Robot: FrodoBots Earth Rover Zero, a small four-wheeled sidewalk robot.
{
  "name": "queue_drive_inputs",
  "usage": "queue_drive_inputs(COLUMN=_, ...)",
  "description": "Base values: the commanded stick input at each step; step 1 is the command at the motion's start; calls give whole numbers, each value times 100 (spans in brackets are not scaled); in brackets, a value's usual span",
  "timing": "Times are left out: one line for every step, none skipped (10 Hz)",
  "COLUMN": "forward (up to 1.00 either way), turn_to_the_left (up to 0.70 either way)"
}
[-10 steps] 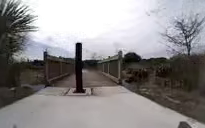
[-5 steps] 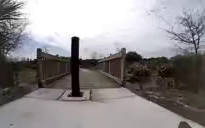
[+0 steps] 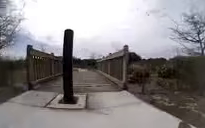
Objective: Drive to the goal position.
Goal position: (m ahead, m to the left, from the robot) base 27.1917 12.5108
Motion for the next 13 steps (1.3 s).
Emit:
queue_drive_inputs(forward=70, turn_to_the_left=0)
queue_drive_inputs(forward=70, turn_to_the_left=0)
queue_drive_inputs(forward=70, turn_to_the_left=0)
queue_drive_inputs(forward=70, turn_to_the_left=0)
queue_drive_inputs(forward=70, turn_to_the_left=0)
queue_drive_inputs(forward=70, turn_to_the_left=0)
queue_drive_inputs(forward=70, turn_to_the_left=0)
queue_drive_inputs(forward=70, turn_to_the_left=0)
queue_drive_inputs(forward=70, turn_to_the_left=0)
queue_drive_inputs(forward=70, turn_to_the_left=0)
queue_drive_inputs(forward=70, turn_to_the_left=0)
queue_drive_inputs(forward=70, turn_to_the_left=0)
queue_drive_inputs(forward=70, turn_to_the_left=0)
